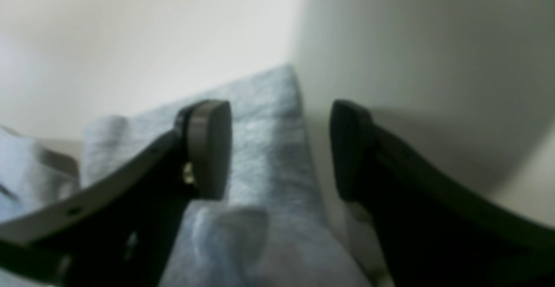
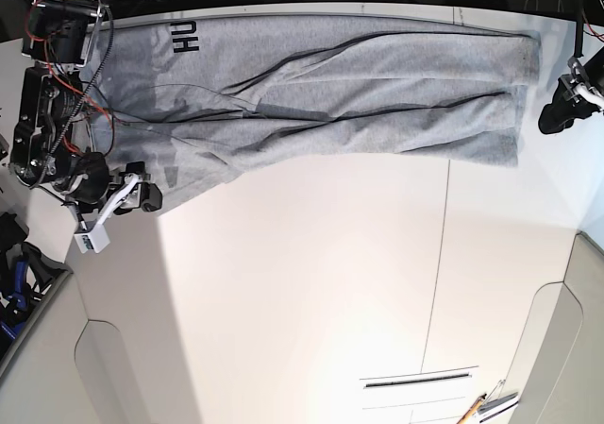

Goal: Fold the T-shirt properly

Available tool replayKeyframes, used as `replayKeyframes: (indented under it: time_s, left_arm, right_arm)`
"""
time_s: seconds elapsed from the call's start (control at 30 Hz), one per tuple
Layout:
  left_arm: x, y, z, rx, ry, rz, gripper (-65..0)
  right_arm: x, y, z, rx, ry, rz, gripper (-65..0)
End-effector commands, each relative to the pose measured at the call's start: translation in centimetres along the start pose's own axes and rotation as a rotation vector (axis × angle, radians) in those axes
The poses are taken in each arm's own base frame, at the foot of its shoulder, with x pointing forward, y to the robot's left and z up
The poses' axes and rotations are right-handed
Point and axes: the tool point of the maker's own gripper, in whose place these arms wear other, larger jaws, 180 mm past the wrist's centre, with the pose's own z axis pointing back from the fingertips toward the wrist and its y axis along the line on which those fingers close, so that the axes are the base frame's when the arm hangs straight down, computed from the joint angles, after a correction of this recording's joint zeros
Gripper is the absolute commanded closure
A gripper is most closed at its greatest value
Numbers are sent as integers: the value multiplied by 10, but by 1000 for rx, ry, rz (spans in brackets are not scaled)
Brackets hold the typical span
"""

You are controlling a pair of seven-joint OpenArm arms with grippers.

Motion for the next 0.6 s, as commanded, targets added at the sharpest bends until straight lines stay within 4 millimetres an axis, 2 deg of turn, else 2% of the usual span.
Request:
replayKeyframes:
  time_s: [0.0, 0.07, 0.1, 0.13, 0.2, 0.23, 0.4, 0.57]
  left_arm:
    - [20, -5, 5, -14, -45, -34, -256]
    - [20, -5, 5, -13, -45, -34, -256]
    - [20, -5, 5, -14, -45, -34, -256]
    - [20, -5, 5, -14, -46, -34, -256]
    - [20, -5, 5, -14, -46, -34, -256]
    - [20, -5, 5, -14, -46, -34, -256]
    - [20, -5, 5, -14, -46, -34, -256]
    - [20, -5, 5, -14, -46, -34, -256]
  right_arm:
    - [18, -2, 2, 6, -36, 16, -358]
    - [10, 2, -6, 22, -3, 14, -351]
    - [8, 5, -8, 30, 6, 19, -311]
    - [7, 8, -9, 38, 12, 23, -240]
    - [9, 12, -9, 52, 4, 21, -38]
    - [12, 13, -8, 59, -6, 19, 0]
    - [24, 24, 1, 86, -25, 42, 0]
    - [38, 54, 26, 148, -42, 121, 0]
